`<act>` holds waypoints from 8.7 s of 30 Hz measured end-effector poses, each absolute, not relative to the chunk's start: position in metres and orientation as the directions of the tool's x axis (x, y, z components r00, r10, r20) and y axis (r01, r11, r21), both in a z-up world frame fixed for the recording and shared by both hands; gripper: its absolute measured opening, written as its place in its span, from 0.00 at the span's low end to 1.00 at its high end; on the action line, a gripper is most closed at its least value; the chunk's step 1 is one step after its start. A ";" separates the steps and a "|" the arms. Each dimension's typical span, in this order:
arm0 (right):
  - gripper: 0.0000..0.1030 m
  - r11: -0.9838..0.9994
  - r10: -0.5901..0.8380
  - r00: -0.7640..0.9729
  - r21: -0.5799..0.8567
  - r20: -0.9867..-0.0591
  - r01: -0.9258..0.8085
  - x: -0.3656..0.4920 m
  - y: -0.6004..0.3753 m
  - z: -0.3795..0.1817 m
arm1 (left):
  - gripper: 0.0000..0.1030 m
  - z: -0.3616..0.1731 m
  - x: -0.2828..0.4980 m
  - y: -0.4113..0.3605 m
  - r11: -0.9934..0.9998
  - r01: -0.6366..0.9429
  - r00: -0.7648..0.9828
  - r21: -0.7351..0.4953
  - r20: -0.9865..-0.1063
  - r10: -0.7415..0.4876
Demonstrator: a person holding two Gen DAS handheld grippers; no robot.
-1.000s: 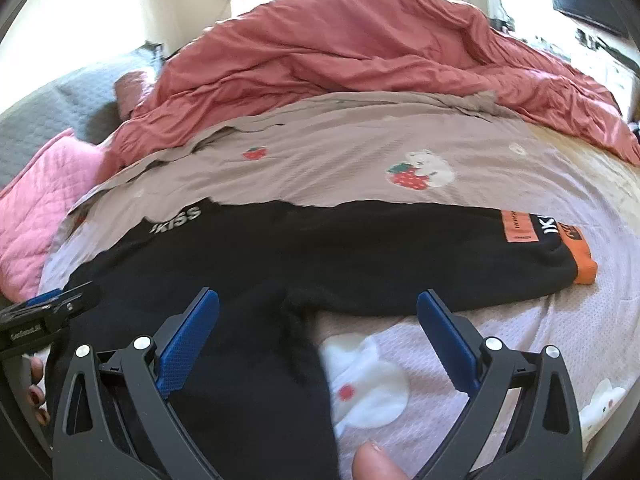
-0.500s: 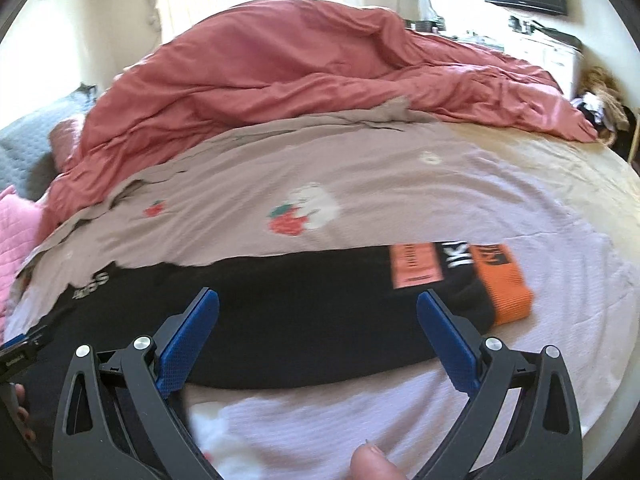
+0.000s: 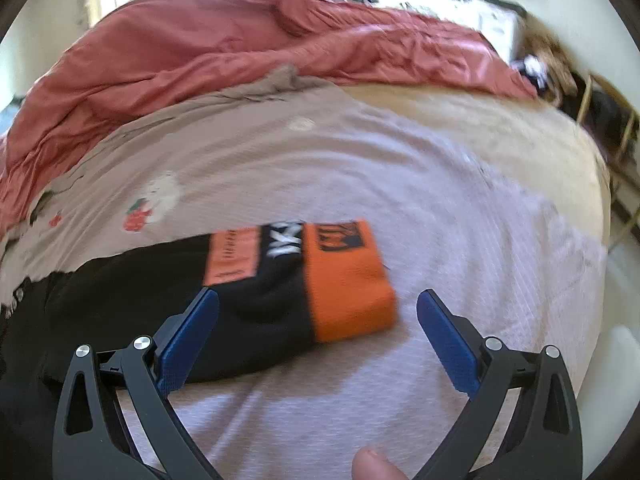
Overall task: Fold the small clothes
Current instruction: 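Move the right gripper to the orange cuff and close on it, then lift the cuff with the right gripper and carry it across the shirt back, then grasp the orange cuff with the left gripper while the right gripper releases it, then lower the cuff onto the shirt back with the left gripper and open, then move the left gripper to the other sleeve's orange cuff, then close the left gripper on the orange cuff and lift it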
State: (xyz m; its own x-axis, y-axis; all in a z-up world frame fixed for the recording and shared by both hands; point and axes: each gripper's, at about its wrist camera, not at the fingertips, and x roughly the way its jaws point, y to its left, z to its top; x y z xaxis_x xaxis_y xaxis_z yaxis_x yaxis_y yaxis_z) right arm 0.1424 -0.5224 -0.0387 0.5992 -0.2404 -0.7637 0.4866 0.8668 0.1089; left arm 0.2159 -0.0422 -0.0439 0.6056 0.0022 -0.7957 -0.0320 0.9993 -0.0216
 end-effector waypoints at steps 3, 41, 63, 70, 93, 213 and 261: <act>0.96 0.852 -0.221 0.585 0.138 -0.780 0.505 0.141 -0.536 -0.046 | 0.92 -0.051 0.214 -0.042 0.999 -0.015 0.597 -0.032 -0.802 -0.017; 0.10 0.913 0.296 0.796 0.400 -0.528 -0.074 0.192 -0.353 0.065 | 0.92 -0.027 0.199 0.001 0.987 -0.065 0.675 -0.146 -0.735 -0.064; 0.31 0.781 0.618 0.490 0.556 -0.615 -0.286 0.234 -0.150 0.001 | 0.92 -0.016 0.196 0.073 0.941 -0.242 0.694 -0.236 -0.720 -0.002; 0.48 0.858 0.507 0.579 0.440 -0.638 -0.267 0.218 -0.176 0.010 | 0.90 -0.026 0.200 0.065 0.930 -0.180 0.678 -0.320 -0.726 -0.118; 0.49 0.898 0.389 0.643 0.427 -0.660 -0.105 0.204 -0.262 -0.014 | 0.04 -0.011 0.201 0.017 0.980 -0.054 0.742 -0.189 -0.665 -0.087; 0.95 0.842 0.503 0.565 0.224 -0.654 -0.491 0.148 -0.085 0.045 | 0.91 0.032 0.058 0.181 0.887 -0.452 0.684 -0.098 -0.676 0.274; 0.95 0.685 0.589 0.386 0.185 -0.710 -0.705 0.116 0.085 -0.005 | 0.34 -0.045 0.006 0.381 0.447 -0.725 0.674 -0.524 -0.672 0.306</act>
State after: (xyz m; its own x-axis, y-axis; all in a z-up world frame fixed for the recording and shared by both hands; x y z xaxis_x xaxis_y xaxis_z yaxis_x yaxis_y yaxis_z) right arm 0.1165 0.0849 -0.0048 0.3856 0.5893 -0.7100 -0.7051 0.6845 0.1852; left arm 0.0065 0.3807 -0.0455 0.6740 0.3060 -0.6724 -0.7253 0.4467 -0.5238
